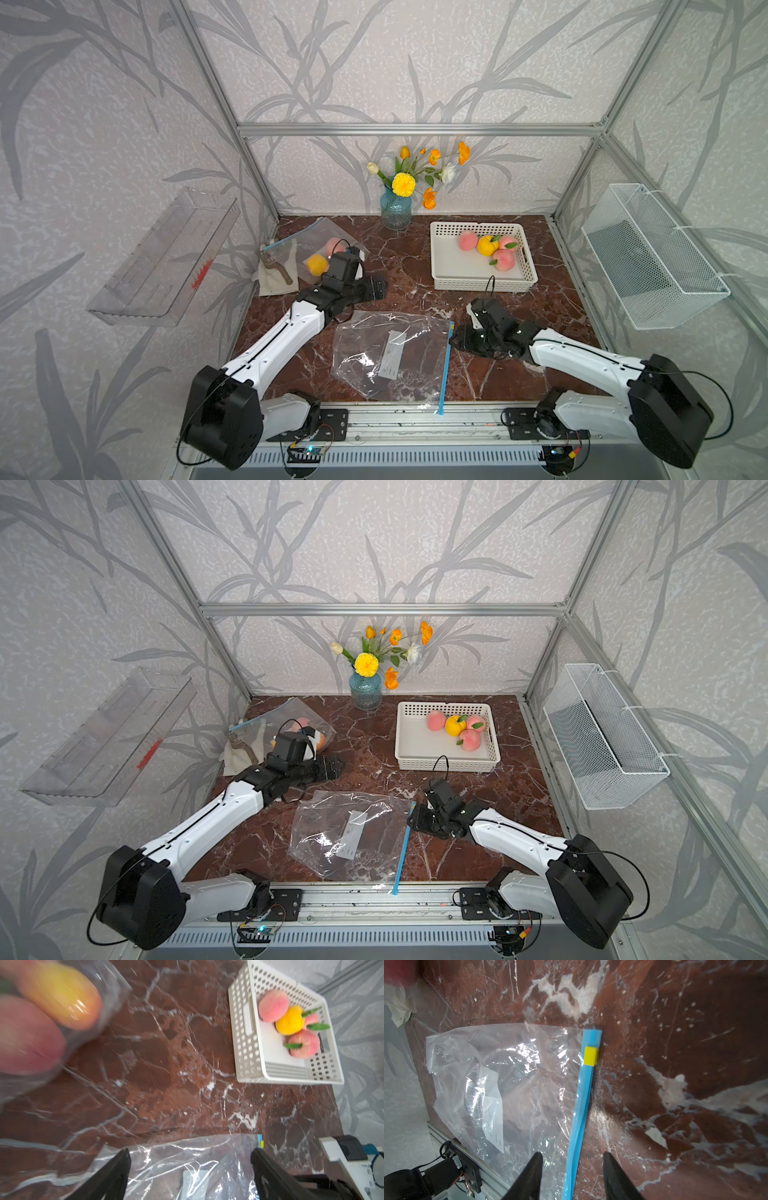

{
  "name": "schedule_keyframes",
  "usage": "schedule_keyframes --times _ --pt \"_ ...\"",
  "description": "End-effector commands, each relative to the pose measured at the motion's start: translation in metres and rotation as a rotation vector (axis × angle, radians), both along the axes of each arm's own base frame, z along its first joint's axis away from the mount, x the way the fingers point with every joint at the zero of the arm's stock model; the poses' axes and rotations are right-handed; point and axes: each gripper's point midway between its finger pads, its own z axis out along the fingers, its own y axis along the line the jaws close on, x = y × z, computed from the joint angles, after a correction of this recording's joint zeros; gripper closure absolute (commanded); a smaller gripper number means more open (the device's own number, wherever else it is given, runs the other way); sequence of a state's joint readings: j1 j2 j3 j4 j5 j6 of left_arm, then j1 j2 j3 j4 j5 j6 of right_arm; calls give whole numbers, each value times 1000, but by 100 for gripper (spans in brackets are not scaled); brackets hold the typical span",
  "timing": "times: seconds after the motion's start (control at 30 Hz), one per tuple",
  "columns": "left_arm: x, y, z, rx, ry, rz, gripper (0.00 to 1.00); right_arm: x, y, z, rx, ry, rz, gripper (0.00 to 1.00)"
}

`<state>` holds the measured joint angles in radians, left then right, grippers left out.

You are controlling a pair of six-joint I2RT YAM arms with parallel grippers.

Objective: Place the peach in a zip-top bag and seal the zipper
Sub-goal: Open the zipper of the food storage bag at the center of the board.

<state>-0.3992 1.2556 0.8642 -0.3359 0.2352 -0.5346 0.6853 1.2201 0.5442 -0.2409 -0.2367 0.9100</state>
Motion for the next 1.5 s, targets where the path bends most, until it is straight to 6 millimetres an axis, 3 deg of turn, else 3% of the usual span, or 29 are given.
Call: schedule_keyframes --times 0.0,0.2,0.37,0.73,1.23,1.47 --pt "-17 -32 -22 -107 98 -52 12 3 9 -2 33 -1 -11 56" --pt "-28 -45 -55 -58 186 -78 16 4 14 -13 14 21 9 59" --pt "-31 -40 -79 4 247 -44 19 3 20 -26 10 43 47 63" --pt "-39 -25 -110 89 302 -7 19 9 30 -31 34 40 64 70" --pt "-41 -1 -126 179 310 81 19 41 59 -13 120 -51 71 73" --pt "-48 9 -137 216 335 104 19 41 66 -19 166 -23 60 73"
